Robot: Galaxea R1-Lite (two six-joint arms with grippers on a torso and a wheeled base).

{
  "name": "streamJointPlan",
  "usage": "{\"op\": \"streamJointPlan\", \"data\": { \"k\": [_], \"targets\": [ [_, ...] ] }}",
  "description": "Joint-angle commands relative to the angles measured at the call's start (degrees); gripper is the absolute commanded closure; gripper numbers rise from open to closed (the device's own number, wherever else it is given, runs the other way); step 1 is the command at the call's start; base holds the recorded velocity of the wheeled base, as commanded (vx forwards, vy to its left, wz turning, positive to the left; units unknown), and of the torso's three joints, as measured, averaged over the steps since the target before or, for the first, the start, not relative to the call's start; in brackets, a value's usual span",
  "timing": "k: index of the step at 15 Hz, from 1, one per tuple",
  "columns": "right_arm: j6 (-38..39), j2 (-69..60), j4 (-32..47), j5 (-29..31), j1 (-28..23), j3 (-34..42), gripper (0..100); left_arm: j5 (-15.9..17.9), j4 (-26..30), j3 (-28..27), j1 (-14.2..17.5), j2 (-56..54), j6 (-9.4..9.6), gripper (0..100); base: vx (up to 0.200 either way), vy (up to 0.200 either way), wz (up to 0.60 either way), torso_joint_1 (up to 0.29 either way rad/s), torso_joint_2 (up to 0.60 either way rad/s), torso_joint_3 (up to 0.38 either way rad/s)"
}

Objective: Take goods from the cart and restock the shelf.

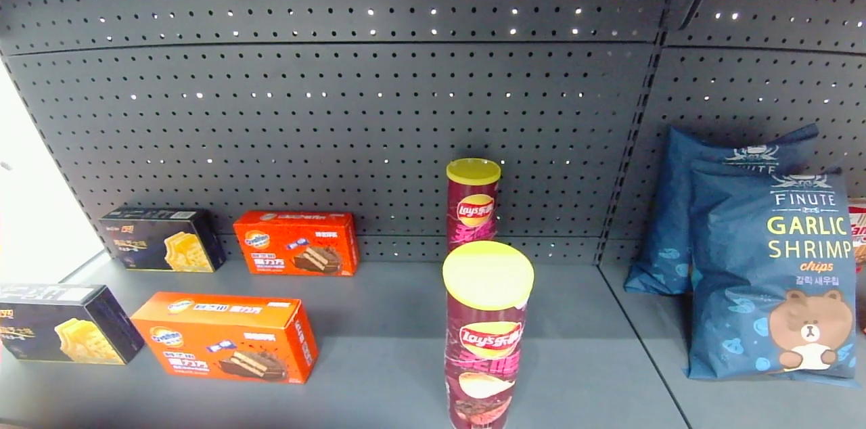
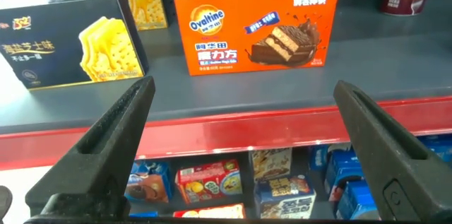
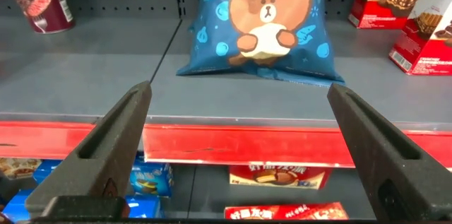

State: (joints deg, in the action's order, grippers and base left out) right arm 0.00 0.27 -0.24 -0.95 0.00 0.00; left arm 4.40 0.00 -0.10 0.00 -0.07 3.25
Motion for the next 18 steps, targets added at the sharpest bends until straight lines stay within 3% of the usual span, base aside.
{"op": "streamJointPlan", "data": {
  "k": [1, 18],
  "targets": [
    [0.0, 0.1, 0.0, 0.0, 0.0, 0.0, 0, 0.0, 0.0, 0.0, 0.0, 0.1, -0.18, 0, 0.0, 0.0, 0.0, 0.0, 0.0, 0.0],
    [0.0, 0.2, 0.0, 0.0, 0.0, 0.0, 0, 0.0, 0.0, 0.0, 0.1, 0.1, -0.27, 0, 0.0, 0.0, 0.0, 0.0, 0.0, 0.0]
  ]
}}
